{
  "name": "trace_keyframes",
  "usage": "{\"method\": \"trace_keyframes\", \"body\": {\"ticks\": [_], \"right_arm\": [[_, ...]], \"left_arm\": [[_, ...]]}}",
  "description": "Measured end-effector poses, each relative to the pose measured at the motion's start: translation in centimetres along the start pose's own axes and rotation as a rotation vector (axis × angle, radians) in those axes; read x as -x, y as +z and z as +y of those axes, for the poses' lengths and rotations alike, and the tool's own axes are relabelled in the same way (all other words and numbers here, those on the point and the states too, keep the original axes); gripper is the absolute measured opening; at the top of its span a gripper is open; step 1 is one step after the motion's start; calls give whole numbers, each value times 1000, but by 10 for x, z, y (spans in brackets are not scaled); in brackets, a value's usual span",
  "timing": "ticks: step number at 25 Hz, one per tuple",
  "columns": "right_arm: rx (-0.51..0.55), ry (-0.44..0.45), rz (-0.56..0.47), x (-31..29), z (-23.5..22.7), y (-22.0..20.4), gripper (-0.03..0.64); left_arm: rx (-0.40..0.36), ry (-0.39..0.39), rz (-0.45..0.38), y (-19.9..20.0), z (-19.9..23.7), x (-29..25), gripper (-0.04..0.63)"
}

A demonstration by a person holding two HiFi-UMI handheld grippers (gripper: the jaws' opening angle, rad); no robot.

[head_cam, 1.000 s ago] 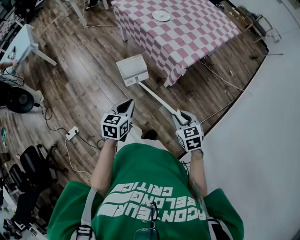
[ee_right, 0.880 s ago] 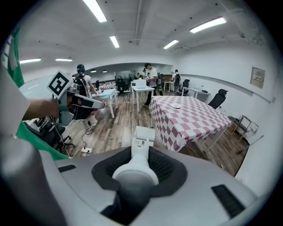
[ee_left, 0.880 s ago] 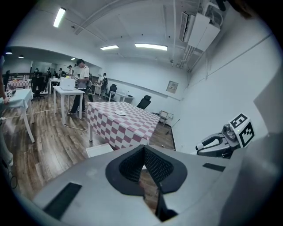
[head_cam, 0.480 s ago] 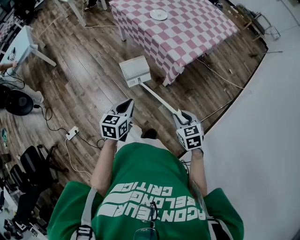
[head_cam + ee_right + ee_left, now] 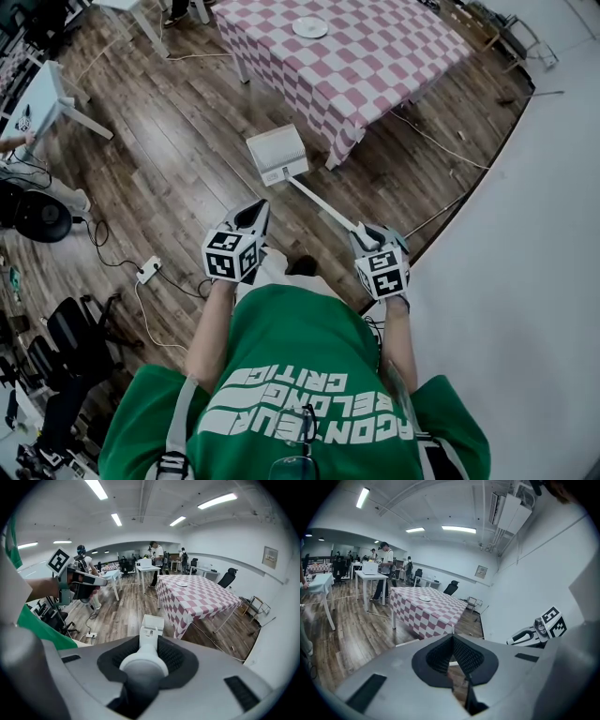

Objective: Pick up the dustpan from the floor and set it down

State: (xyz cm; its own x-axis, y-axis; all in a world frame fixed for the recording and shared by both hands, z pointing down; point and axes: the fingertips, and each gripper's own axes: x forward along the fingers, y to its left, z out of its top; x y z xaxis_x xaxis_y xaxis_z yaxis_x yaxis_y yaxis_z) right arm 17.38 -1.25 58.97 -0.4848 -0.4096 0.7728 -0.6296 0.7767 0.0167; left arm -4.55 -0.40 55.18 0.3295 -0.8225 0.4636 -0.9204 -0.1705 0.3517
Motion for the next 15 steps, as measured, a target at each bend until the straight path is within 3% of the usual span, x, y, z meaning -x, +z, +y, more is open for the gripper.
{"method": "trace_keyframes", "body": {"ticks": [15], "right_arm": [[-70,-40,129,-4,-5,-71,112]], "left_arm": [[-39,-45,46,-12,-25,-7,-6]]}}
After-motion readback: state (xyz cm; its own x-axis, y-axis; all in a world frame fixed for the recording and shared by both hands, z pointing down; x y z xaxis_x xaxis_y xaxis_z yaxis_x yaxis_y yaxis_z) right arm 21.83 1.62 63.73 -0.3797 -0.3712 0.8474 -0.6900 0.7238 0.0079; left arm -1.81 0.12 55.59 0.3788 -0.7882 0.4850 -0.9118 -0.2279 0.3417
